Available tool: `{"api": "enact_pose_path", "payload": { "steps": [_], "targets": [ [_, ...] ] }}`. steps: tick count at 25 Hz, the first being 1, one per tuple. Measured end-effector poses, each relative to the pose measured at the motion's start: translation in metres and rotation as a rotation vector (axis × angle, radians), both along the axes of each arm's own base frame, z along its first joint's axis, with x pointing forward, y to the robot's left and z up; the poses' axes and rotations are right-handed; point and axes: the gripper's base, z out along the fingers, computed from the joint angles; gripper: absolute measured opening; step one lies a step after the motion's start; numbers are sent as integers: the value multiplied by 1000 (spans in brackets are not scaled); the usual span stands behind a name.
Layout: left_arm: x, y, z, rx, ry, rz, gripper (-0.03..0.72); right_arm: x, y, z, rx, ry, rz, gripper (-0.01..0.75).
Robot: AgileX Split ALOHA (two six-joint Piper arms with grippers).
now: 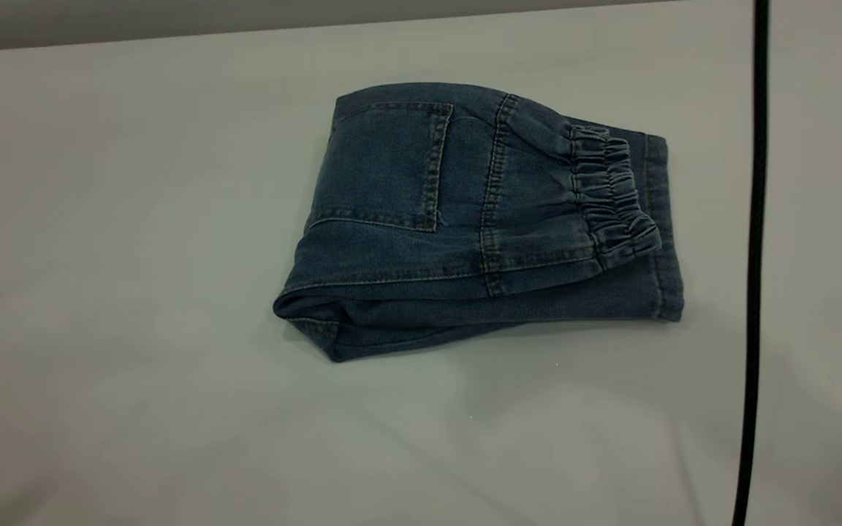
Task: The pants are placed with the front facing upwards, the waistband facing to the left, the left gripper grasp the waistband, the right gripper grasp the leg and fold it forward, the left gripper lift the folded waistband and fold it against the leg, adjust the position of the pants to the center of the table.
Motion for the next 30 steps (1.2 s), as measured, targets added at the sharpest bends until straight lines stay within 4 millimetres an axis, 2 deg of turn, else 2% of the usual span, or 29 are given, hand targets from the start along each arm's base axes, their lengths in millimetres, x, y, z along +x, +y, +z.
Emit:
{"api": "enact_pose_path", "payload": {
  "steps": [3, 9, 12, 16, 19, 22, 30],
  "targets": [
    [-32, 1, -1, 4, -43, 75, 475, -34, -2, 26, 62, -49, 52, 505],
    [-78, 5, -21, -17, -87, 194, 475, -99, -14, 64, 152, -133, 132, 505],
    [-93, 7, -36, -10, -104, 202, 475, -124, -27, 79, 186, -175, 132, 505],
    [-105, 15, -59, 32, -112, 214, 475, -152, -49, 87, 219, -210, 132, 503],
    [-104, 24, -73, 53, -85, 254, 475, -167, -69, 82, 228, -204, 118, 490],
    [-95, 32, -87, 85, -33, 289, 475, -177, -89, 69, 222, -179, 98, 473],
    [-63, 37, -140, 124, 187, 326, 475, -198, -133, 9, 147, -130, 59, 462]
  ]
}}
